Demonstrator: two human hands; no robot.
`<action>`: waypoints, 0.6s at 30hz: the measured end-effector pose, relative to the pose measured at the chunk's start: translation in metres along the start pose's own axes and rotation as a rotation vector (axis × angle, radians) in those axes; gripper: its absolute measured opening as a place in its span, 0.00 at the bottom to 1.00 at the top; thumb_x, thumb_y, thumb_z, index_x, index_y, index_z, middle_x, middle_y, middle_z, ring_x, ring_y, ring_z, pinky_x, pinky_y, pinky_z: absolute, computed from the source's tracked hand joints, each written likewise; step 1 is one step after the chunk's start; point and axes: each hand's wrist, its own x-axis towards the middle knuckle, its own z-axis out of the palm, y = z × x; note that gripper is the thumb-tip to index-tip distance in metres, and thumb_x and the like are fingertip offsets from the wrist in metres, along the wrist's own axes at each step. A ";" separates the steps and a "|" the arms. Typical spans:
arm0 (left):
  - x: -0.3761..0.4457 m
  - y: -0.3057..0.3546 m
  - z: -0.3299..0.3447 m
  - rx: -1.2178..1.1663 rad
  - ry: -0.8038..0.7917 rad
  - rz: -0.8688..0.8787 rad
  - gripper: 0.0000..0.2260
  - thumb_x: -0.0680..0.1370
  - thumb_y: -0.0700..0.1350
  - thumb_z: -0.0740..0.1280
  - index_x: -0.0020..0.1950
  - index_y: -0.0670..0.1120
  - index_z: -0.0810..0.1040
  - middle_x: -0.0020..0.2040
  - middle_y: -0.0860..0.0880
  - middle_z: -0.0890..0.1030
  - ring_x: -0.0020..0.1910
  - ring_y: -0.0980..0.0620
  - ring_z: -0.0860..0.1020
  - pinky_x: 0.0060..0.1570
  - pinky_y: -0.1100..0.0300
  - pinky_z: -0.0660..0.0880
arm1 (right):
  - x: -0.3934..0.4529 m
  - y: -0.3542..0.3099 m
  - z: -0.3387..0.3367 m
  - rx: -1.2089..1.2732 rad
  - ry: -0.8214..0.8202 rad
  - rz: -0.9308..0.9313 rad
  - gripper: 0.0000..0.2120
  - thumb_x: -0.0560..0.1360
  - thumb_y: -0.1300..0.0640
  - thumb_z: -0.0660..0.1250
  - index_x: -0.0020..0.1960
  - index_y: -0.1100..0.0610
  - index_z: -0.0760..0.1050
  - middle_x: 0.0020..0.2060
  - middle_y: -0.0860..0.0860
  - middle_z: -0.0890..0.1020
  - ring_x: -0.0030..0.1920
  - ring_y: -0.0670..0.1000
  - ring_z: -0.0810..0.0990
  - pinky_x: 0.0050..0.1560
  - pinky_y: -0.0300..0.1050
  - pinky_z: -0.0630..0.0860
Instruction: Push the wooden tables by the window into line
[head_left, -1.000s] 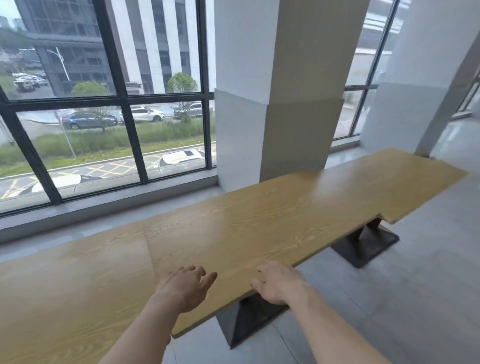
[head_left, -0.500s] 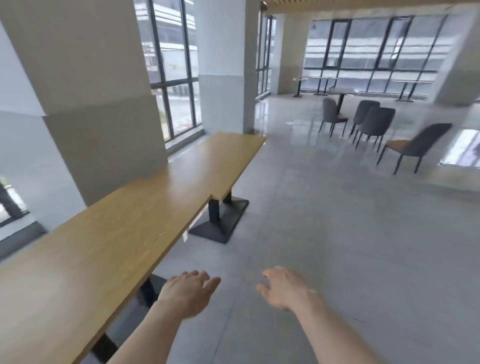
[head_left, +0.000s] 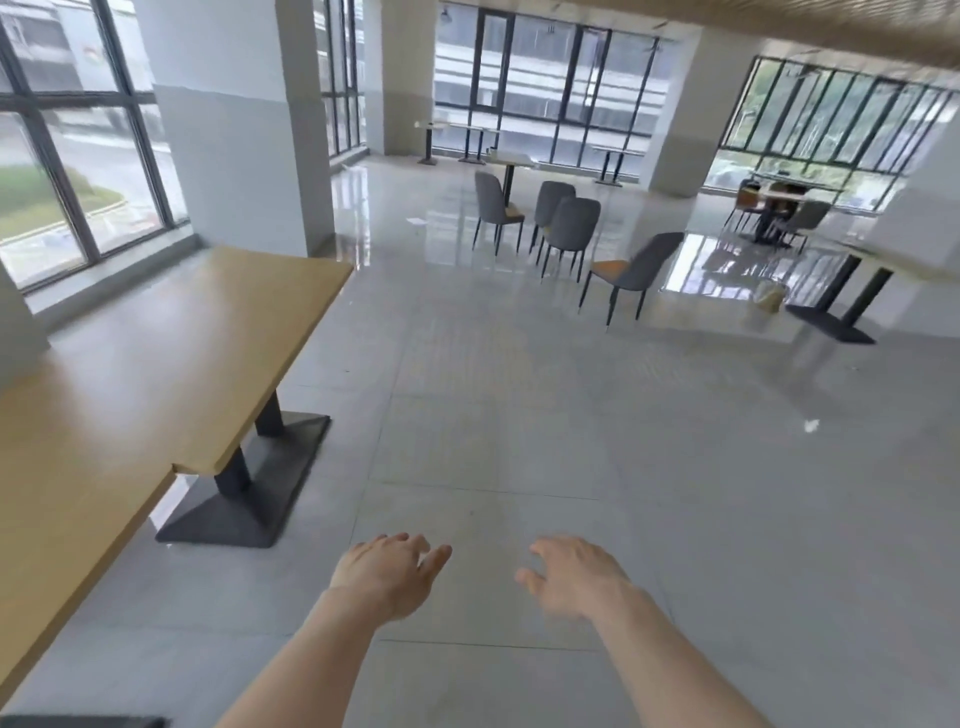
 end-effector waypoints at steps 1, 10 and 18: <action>0.018 0.001 -0.009 0.003 0.007 0.004 0.28 0.83 0.65 0.45 0.75 0.55 0.70 0.71 0.52 0.75 0.70 0.48 0.72 0.68 0.51 0.67 | 0.017 0.002 -0.010 0.011 0.013 0.007 0.27 0.82 0.38 0.58 0.72 0.55 0.71 0.71 0.56 0.75 0.71 0.59 0.73 0.69 0.52 0.70; 0.147 -0.018 -0.056 0.018 0.026 0.004 0.28 0.83 0.65 0.44 0.72 0.55 0.73 0.66 0.51 0.78 0.67 0.49 0.74 0.66 0.51 0.67 | 0.139 -0.001 -0.076 0.058 -0.005 -0.022 0.26 0.82 0.39 0.58 0.72 0.54 0.71 0.71 0.55 0.75 0.72 0.58 0.72 0.70 0.51 0.70; 0.284 -0.045 -0.108 -0.007 0.080 -0.090 0.28 0.83 0.66 0.44 0.72 0.55 0.74 0.65 0.52 0.78 0.66 0.49 0.74 0.65 0.52 0.67 | 0.301 -0.009 -0.140 0.035 -0.018 -0.127 0.25 0.82 0.40 0.58 0.72 0.54 0.72 0.71 0.55 0.74 0.72 0.58 0.72 0.70 0.51 0.70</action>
